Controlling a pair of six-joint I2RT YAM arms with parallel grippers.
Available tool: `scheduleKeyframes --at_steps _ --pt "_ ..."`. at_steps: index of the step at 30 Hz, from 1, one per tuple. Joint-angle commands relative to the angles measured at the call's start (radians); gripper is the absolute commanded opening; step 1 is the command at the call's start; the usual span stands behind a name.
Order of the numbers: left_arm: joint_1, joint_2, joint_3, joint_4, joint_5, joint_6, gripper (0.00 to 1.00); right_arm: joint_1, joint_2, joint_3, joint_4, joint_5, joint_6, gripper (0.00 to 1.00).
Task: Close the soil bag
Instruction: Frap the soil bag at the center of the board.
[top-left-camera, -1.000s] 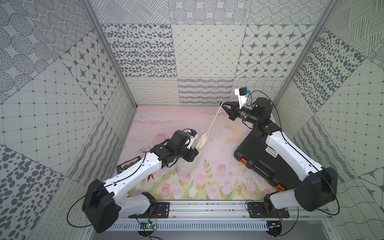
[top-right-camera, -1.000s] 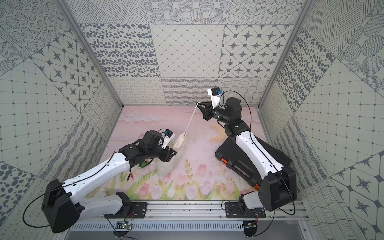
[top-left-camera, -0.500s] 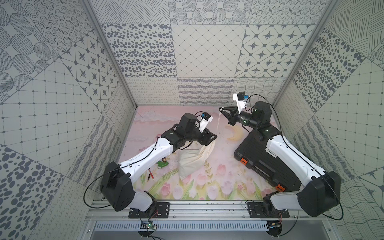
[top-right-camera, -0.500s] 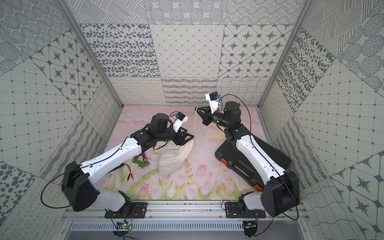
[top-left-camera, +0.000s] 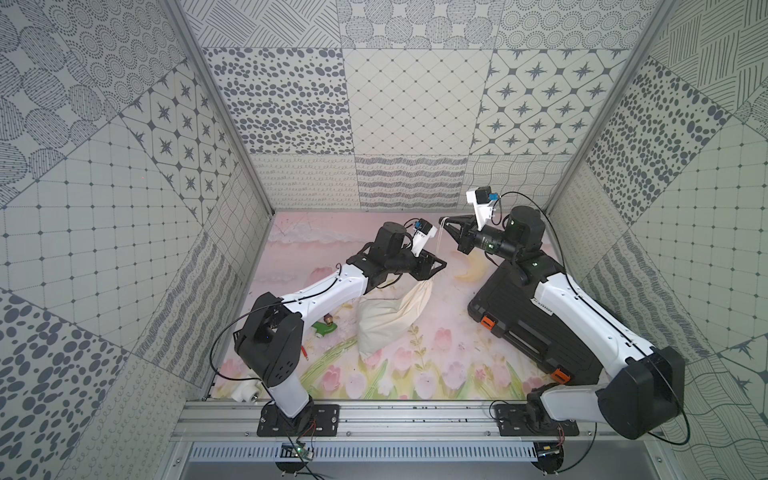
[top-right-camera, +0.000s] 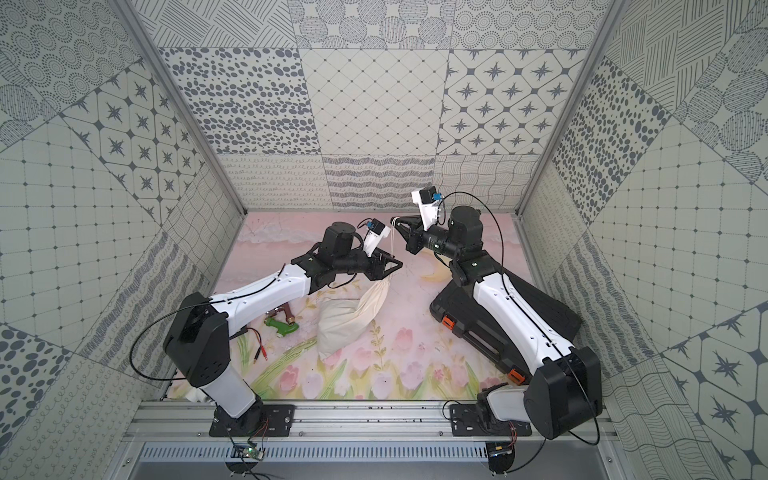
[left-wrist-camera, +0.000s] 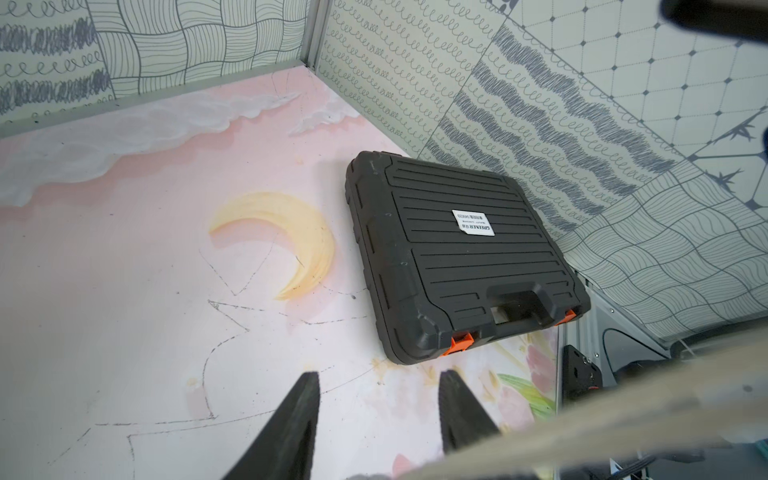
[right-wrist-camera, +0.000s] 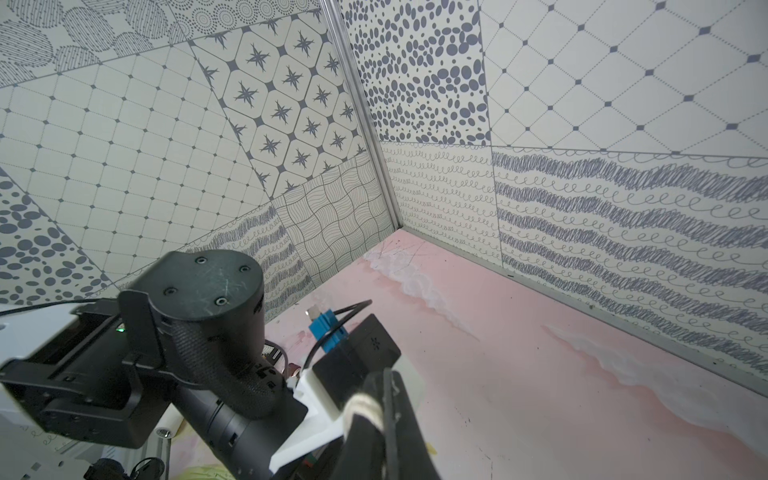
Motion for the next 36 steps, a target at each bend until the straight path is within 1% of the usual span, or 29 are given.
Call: scheduleKeyframes --at_steps 1,2,4,6,8,11,12,17,20,22,25,29,32,36 --pt "0.008 0.027 -0.029 0.216 0.087 -0.072 0.39 0.005 -0.032 0.001 0.03 0.035 -0.012 0.0" --pt "0.008 0.032 -0.035 0.224 0.094 -0.078 0.34 0.004 -0.034 0.001 0.028 0.04 -0.013 0.0" --pt "0.007 0.034 -0.052 0.239 0.102 -0.083 0.2 0.002 -0.038 0.002 0.021 0.052 -0.02 0.0" --pt "0.008 0.024 -0.084 0.261 0.103 -0.088 0.13 -0.001 -0.04 0.006 0.011 0.065 -0.026 0.0" --pt "0.008 0.007 -0.11 0.271 0.106 -0.088 0.13 -0.005 -0.038 0.013 0.003 0.066 -0.029 0.0" --pt "0.007 -0.021 -0.104 0.239 0.104 -0.071 0.23 -0.006 -0.027 0.02 -0.002 0.058 -0.026 0.0" --pt "0.008 -0.03 -0.097 0.23 0.102 -0.066 0.24 -0.006 -0.026 0.023 -0.003 0.054 -0.024 0.0" --pt "0.008 -0.032 -0.019 0.133 0.099 -0.03 0.26 -0.005 -0.023 0.022 -0.003 0.053 -0.02 0.0" --pt "0.008 -0.016 0.007 0.105 0.096 -0.018 0.23 -0.005 -0.026 0.021 -0.002 0.052 -0.018 0.0" --pt "0.009 -0.004 0.021 0.075 0.098 -0.011 0.19 -0.006 -0.027 0.021 -0.004 0.054 -0.02 0.0" --pt "0.008 0.007 0.016 0.053 0.124 -0.01 0.14 -0.007 -0.033 0.023 -0.008 0.065 -0.031 0.0" --pt "0.006 0.008 -0.038 0.019 0.148 -0.006 0.08 -0.027 -0.034 0.043 -0.013 0.072 -0.027 0.0" --pt "-0.002 -0.005 -0.101 0.003 0.146 0.006 0.06 -0.06 -0.03 0.074 -0.015 0.074 0.002 0.0" --pt "-0.028 -0.027 -0.171 -0.06 0.101 0.045 0.02 -0.104 -0.019 0.122 -0.02 0.084 0.037 0.0"
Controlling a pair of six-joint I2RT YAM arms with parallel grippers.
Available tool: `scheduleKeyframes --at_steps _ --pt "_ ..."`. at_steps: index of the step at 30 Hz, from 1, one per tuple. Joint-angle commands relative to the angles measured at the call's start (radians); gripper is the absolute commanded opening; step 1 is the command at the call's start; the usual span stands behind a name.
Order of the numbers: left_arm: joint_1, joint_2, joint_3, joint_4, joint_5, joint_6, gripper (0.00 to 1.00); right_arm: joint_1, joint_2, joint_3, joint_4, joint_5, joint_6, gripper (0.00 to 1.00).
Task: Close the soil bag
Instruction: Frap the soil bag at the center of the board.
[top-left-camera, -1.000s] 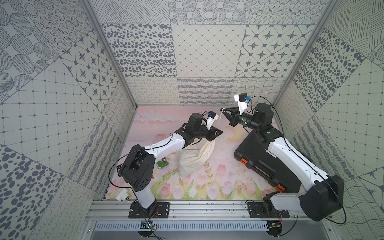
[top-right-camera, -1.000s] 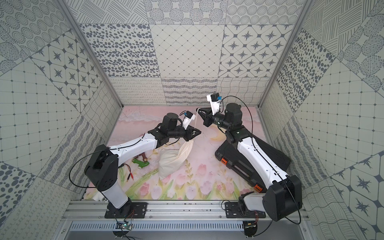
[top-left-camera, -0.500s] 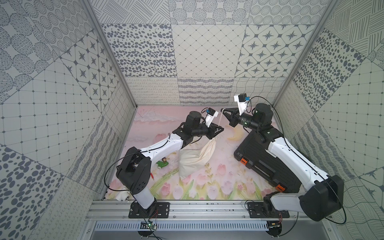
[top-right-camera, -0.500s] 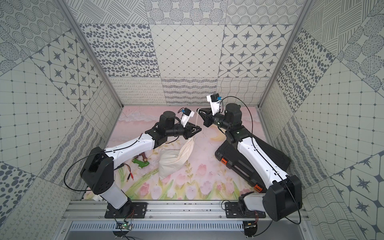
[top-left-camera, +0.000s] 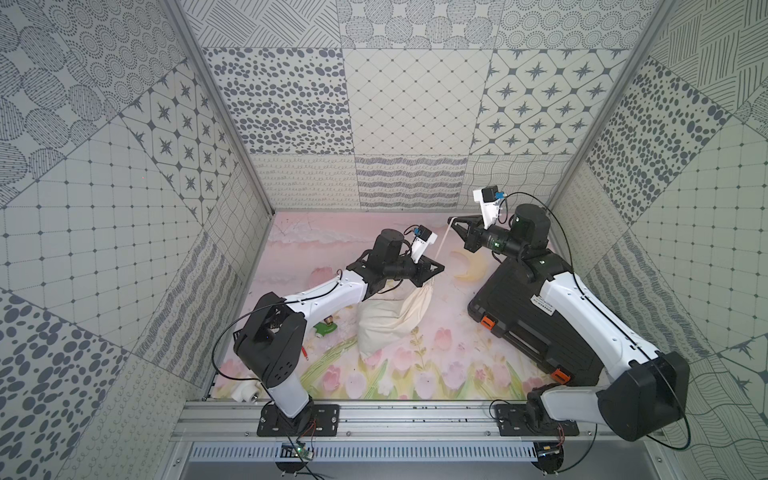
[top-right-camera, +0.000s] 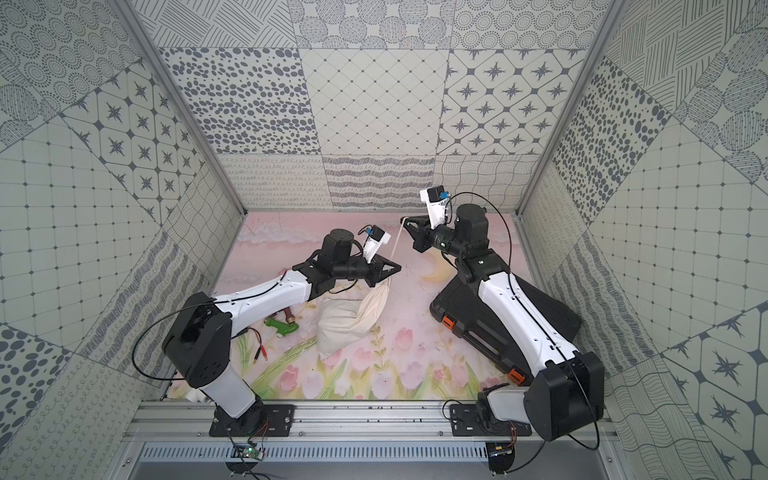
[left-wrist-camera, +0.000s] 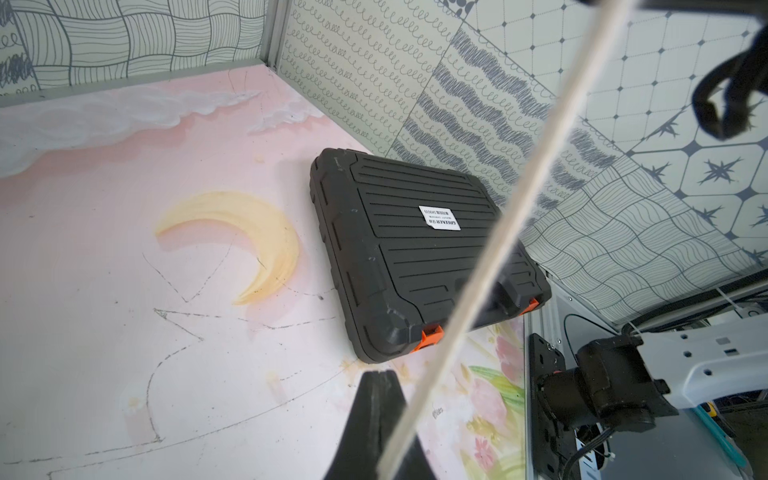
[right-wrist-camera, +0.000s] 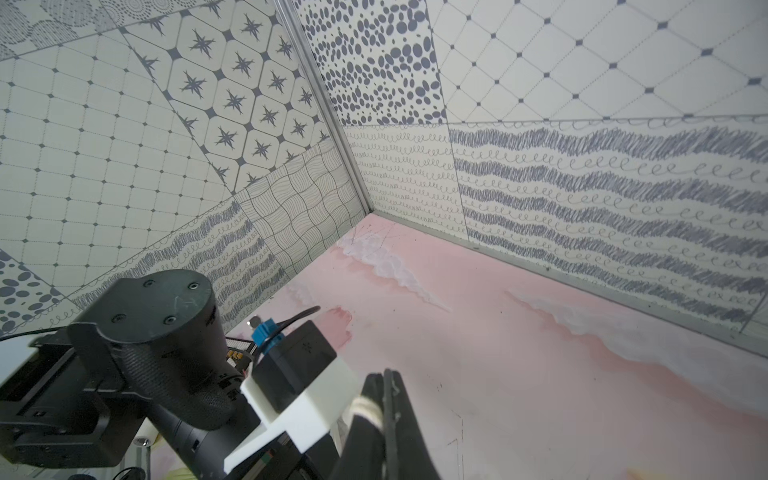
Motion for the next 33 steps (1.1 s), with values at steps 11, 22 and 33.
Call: scheduleKeyframes --at_steps 11,22,33 --pt "-0.174 0.053 -0.115 -0.433 -0.1 0.135 0.0 -0.123 0.096 0.249 0.112 0.086 0.084 0.0" --pt "-0.232 0.072 -0.104 -0.699 -0.181 0.167 0.05 -0.191 0.185 0.369 0.118 0.121 0.108 0.0" --pt "-0.244 0.128 -0.075 -0.923 -0.162 0.159 0.1 -0.238 0.206 0.401 0.12 0.101 0.103 0.0"
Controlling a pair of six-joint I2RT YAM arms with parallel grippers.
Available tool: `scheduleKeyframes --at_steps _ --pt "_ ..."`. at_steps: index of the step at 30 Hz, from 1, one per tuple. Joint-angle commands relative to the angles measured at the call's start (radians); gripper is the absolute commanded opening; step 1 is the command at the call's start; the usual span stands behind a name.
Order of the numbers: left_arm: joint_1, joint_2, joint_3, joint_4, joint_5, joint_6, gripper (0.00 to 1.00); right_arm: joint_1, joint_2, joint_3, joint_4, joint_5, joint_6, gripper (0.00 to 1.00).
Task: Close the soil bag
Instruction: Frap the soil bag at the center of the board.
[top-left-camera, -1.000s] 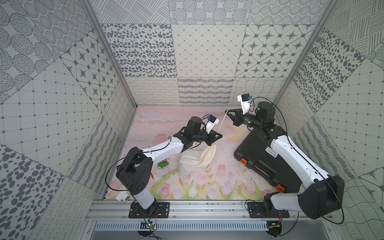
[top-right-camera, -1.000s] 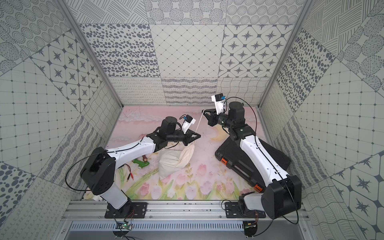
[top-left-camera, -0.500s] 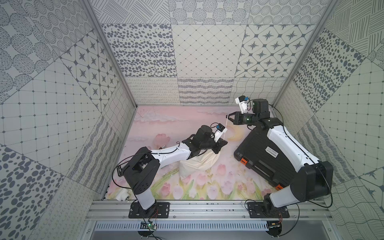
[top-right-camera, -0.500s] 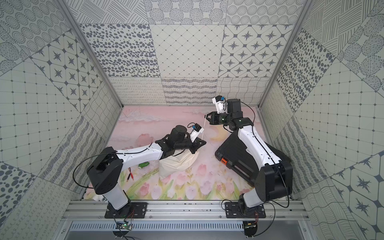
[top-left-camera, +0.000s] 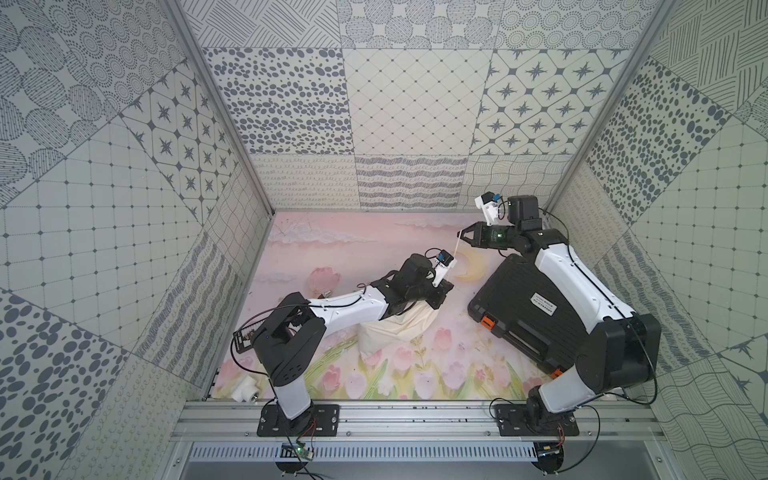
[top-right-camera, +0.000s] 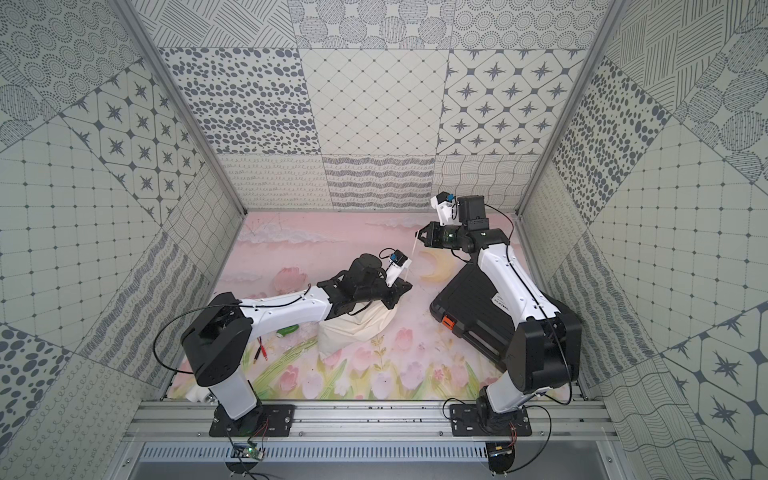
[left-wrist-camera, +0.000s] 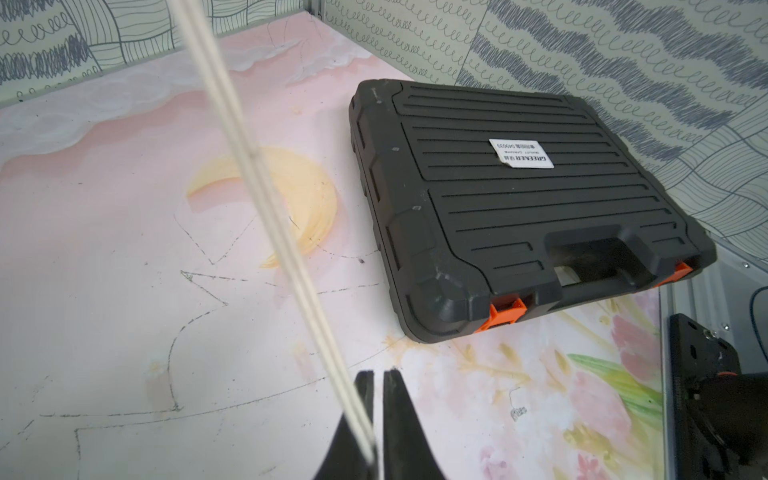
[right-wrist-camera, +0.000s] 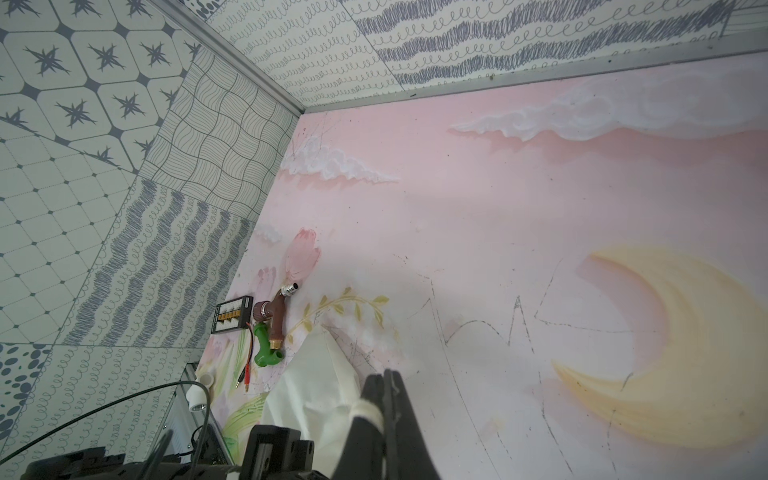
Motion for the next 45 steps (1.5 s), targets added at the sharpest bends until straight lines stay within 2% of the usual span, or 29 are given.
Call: scheduleKeyframes --at_steps 1,12,17,20,27,31,36,39,42,45 --pt "-0.045 0.054 -0.032 -0.917 0.223 0.048 0.1 -0.106 -0.023 0.177 0.595 0.146 0.029 0.0" --pt "-0.043 0.052 -0.05 -0.954 0.179 0.043 0.11 -0.124 -0.008 0.172 0.613 0.141 0.047 0.0" --pt "-0.032 0.024 -0.031 -0.914 0.175 0.045 0.09 -0.104 -0.034 0.119 0.624 0.063 0.065 0.0" --pt "-0.027 -0.022 -0.003 -0.837 0.178 0.041 0.09 -0.074 -0.083 0.027 0.649 0.025 0.058 0.0" --pt "-0.025 -0.087 0.1 -0.596 0.212 0.0 0.17 0.01 -0.172 -0.115 0.658 -0.046 0.035 0.0" --pt "0.009 -0.105 0.119 -0.411 0.216 -0.052 0.25 0.038 -0.198 -0.152 0.65 -0.066 0.023 0.0" --pt "0.077 -0.131 0.068 -0.157 0.222 -0.162 0.4 0.063 -0.21 -0.175 0.631 -0.08 0.012 0.0" --pt "0.103 -0.137 0.068 -0.075 0.256 -0.187 0.46 0.076 -0.213 -0.187 0.631 -0.083 0.008 0.0" --pt "0.126 -0.129 0.084 -0.039 0.295 -0.211 0.46 0.086 -0.207 -0.193 0.635 -0.084 0.008 0.0" --pt "0.16 -0.124 0.085 0.001 0.335 -0.246 0.41 0.094 -0.202 -0.197 0.633 -0.086 0.005 0.0"
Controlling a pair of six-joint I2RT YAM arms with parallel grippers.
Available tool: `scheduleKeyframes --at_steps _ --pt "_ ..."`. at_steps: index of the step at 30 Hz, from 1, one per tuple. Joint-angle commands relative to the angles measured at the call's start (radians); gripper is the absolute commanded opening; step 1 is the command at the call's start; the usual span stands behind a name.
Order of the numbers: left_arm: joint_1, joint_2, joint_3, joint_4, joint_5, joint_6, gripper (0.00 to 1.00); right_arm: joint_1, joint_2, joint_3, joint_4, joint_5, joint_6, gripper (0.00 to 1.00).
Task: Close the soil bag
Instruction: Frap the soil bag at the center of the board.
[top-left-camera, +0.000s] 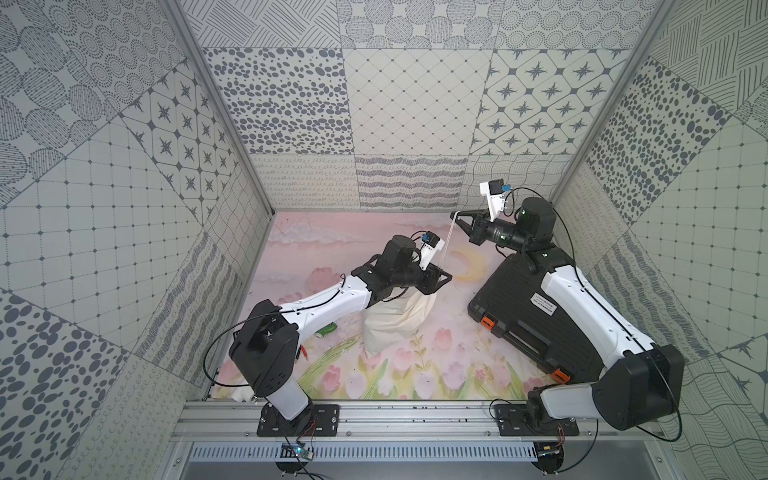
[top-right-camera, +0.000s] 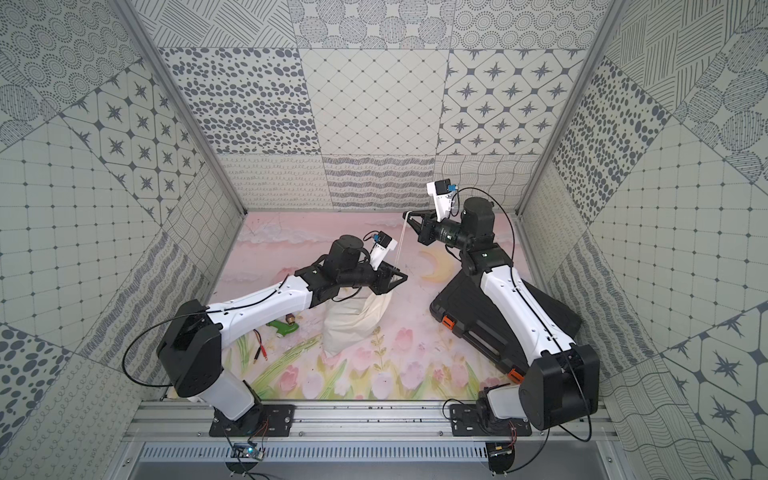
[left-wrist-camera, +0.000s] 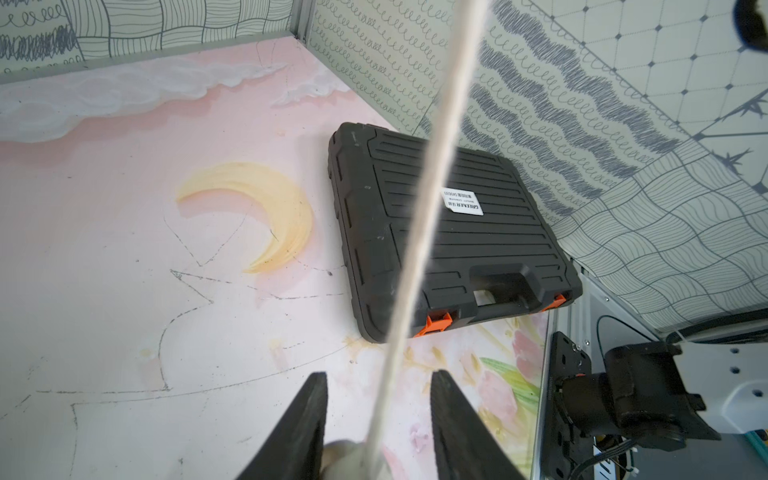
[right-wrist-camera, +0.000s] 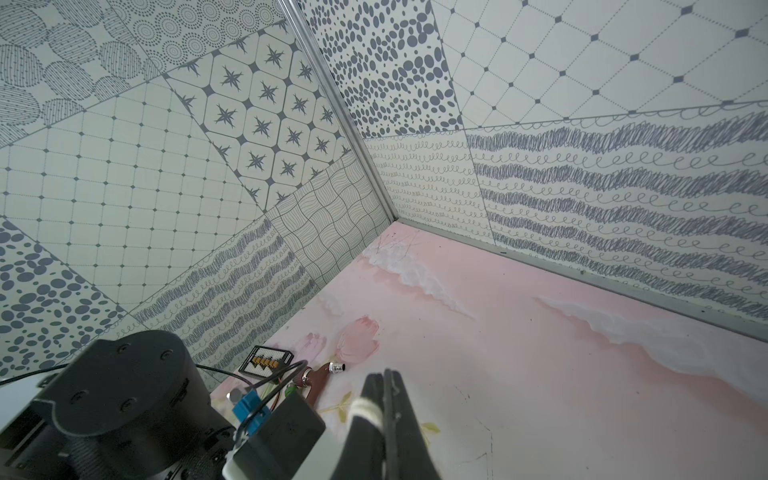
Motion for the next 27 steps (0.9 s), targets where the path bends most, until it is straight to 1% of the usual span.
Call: scheduleKeyframes --at_steps 1,3,10,11,13,16,18,20,22,24,25,27 --pt "0.047 0.002 0.011 0.111 0.144 -0.101 0.41 0.008 -0.016 -0.009 0.086 0.009 -0.019 0.0" --pt "0.056 0.009 0.027 0.098 0.164 -0.097 0.37 0.008 -0.018 -0.013 0.084 0.011 -0.022 0.0" --pt "0.07 0.036 0.093 0.053 0.178 -0.079 0.36 0.015 -0.012 -0.016 0.08 0.005 -0.025 0.0" --pt "0.074 0.04 0.1 0.05 0.18 -0.079 0.34 0.015 -0.013 -0.018 0.08 0.006 -0.026 0.0" --pt "0.081 0.044 0.11 0.044 0.184 -0.083 0.26 0.017 -0.015 -0.023 0.08 0.01 -0.027 0.0" --pt "0.083 0.056 0.118 0.011 0.213 -0.072 0.11 0.016 -0.02 -0.024 0.079 0.023 -0.032 0.0" --pt "0.081 0.061 0.111 -0.027 0.239 -0.056 0.06 0.014 -0.02 -0.012 0.074 0.044 -0.038 0.0" --pt "0.071 0.062 0.083 -0.069 0.253 -0.023 0.05 0.01 -0.012 0.019 0.061 0.067 -0.032 0.0" --pt "0.044 0.063 0.056 -0.145 0.229 0.034 0.05 0.003 0.004 0.062 0.048 0.085 -0.025 0.0" --pt "0.006 0.069 0.029 -0.231 0.16 0.089 0.05 -0.006 0.019 0.103 0.042 0.117 -0.014 0.0" --pt "-0.012 0.072 0.012 -0.254 0.127 0.102 0.04 -0.013 0.026 0.121 0.043 0.135 -0.009 0.0" --pt "-0.036 0.081 -0.032 -0.266 0.103 0.098 0.04 -0.03 0.044 0.151 0.05 0.17 0.007 0.0"
